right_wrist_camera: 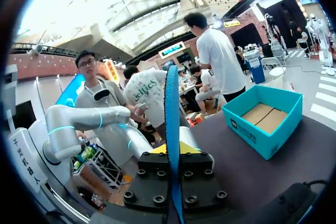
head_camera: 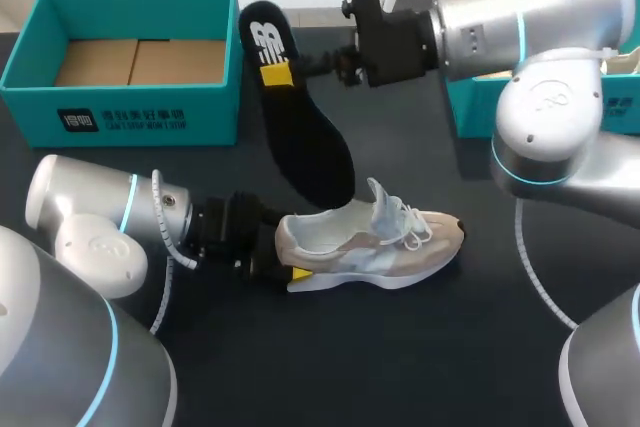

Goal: Take the shoe out of the shoebox, open the shoe tongue, remove and reinsert the insole, then place the shoe into the shoebox

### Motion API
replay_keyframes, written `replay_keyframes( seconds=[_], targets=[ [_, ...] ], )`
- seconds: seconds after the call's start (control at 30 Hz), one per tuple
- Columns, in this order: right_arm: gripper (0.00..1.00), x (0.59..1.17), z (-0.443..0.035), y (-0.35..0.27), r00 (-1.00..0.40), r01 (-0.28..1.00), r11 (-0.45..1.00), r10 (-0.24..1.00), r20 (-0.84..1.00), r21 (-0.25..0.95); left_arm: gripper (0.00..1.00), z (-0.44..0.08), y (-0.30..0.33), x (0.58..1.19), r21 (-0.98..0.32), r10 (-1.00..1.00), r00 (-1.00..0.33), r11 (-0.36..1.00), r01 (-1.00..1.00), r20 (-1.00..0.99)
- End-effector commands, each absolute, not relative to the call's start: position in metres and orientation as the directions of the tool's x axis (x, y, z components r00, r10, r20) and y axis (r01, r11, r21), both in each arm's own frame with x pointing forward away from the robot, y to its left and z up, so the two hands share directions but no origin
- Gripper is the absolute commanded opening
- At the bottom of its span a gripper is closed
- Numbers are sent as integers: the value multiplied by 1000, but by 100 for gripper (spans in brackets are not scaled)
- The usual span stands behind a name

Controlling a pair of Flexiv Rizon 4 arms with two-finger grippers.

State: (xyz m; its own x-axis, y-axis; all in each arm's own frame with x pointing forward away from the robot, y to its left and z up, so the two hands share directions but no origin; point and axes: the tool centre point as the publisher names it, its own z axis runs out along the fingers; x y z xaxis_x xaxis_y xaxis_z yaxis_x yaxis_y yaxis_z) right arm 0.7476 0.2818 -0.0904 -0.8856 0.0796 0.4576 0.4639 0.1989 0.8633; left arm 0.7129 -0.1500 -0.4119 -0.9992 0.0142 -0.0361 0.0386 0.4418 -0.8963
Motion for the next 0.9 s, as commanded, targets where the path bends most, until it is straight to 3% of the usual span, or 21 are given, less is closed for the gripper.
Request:
replay_keyframes(
  seconds=[0.03, 0.33, 0.6, 0.9],
  targets=[
    [0, 744, -84, 262, -885, 464, 223, 88, 457, 857, 0, -422, -153, 718, -895, 13, -999, 444, 40, -38],
    [0, 744, -84, 262, -885, 464, 223, 88, 457, 857, 0, -422, -153, 718, -895, 13, -999, 444, 40, -38],
    [0, 737, -78, 210, -755, 649, 82, 197, 626, 757, 0, -422, -153, 718, -895, 13, -999, 444, 40, -38],
    [0, 725, -63, 183, -722, 690, 74, 135, 679, 720, 0, -422, -153, 718, -895, 13, -999, 444, 40, -38]
  ],
)
